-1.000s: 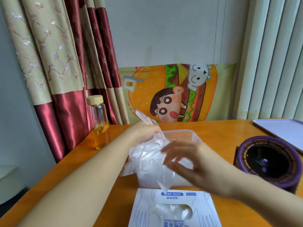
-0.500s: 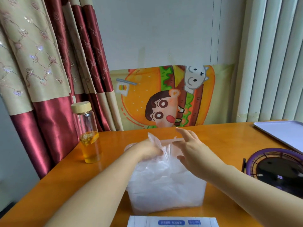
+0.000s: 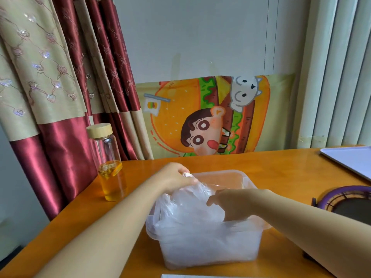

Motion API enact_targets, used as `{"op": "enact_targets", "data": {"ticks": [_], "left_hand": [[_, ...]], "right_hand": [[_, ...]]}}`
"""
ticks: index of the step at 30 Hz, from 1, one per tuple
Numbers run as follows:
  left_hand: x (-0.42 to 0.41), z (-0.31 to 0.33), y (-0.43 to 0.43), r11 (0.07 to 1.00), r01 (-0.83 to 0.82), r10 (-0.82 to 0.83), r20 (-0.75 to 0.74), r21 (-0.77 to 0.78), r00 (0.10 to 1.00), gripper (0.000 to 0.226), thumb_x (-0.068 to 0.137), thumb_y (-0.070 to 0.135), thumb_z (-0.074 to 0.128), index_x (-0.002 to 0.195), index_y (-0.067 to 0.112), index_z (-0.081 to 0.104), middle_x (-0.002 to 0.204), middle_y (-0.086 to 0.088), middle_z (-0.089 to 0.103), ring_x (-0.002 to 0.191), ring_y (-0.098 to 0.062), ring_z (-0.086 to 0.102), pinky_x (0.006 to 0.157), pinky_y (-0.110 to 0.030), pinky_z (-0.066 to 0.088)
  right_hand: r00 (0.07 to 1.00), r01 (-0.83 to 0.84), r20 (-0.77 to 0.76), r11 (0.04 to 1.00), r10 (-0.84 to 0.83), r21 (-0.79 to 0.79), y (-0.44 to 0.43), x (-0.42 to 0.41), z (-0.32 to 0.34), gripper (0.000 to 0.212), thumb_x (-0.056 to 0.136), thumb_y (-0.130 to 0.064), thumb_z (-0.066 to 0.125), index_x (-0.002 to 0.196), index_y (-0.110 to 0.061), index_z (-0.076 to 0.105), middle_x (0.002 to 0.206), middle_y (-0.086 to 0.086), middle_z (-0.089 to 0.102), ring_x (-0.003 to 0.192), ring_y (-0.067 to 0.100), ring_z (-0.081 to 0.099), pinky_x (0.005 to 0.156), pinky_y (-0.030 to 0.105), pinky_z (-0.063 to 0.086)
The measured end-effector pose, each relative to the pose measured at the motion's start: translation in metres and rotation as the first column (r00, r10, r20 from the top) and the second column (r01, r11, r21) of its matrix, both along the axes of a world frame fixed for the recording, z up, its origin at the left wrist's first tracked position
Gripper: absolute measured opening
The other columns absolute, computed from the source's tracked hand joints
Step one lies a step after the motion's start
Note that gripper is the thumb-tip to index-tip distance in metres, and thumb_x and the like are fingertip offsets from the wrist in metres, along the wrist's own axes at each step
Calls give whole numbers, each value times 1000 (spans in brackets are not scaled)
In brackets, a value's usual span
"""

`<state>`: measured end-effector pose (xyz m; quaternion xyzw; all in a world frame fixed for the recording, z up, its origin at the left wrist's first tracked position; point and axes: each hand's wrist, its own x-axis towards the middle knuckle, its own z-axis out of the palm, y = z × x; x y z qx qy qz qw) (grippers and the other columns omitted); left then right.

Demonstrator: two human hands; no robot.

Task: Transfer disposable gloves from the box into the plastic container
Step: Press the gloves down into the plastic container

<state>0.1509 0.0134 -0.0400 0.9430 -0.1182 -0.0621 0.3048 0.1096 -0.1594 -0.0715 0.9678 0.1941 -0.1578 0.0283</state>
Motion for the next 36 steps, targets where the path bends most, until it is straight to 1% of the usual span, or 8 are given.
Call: {"op": "enact_targets", "data": {"ticks": [3,5,8,13,19,25,29,36], "left_hand": [[-11,18,12,998,-61,63,399,-17,915,40,87,29,68,124,23,56,115,8,61,95,-7,57,81,-23,48],[-28,24,3,981,164,-193,565,104,802,30,89,24,65,119,26,61,111,13,59,94,-2,54,82,-18,45],[-43,7,-21,802,412,-547,254,433,798,25,91,29,62,115,26,63,114,9,61,100,-9,57,88,-29,50],[-23,-34,-17,607,408,-365,-216,682,905,39,98,15,47,135,23,53,137,0,52,117,-25,54,96,-35,47],[-18,-44,-16,468,489,-268,-409,736,872,33,98,8,40,125,5,59,101,-7,53,86,-25,49,74,-32,41],[-25,-37,-19,484,437,-176,-405,758,897,34,98,11,37,123,-1,58,91,-11,54,87,-30,50,76,-36,43],[-33,-21,-15,634,302,-149,-271,711,951,46,104,30,26,135,5,49,139,-14,49,126,-32,45,101,-37,36],[-39,-1,14,794,189,-240,13,579,971,25,91,24,50,82,10,69,81,-3,63,74,-20,55,65,-39,50]], "right_hand": [[998,39,-53,999,-39,2,-2,4,-6,79,86,-36,66,149,-23,21,141,7,41,128,24,40,105,38,37],[995,56,-77,998,-58,-20,0,6,-7,82,85,-37,67,150,-25,17,138,8,42,125,26,42,104,40,38],[994,35,-102,996,-44,-84,7,6,-7,70,92,-24,57,150,-18,18,126,12,45,105,25,46,96,35,40],[991,59,-111,994,-69,-89,4,8,-13,71,94,-21,55,152,-25,14,140,11,40,123,28,45,99,37,40],[986,77,-145,996,-81,-33,0,13,-15,68,91,-24,60,149,-22,24,147,6,38,129,24,41,105,33,37],[981,76,-170,990,-96,-119,-1,16,-18,54,95,-19,53,146,-21,33,147,7,37,129,26,41,104,33,39],[993,71,-91,995,-78,-76,-3,8,-2,62,91,-37,59,145,-19,35,147,3,38,134,23,36,110,33,32],[994,16,107,999,-19,30,4,-27,38,55,86,-41,64,134,-17,52,135,-1,54,123,19,49,104,31,38]]}}
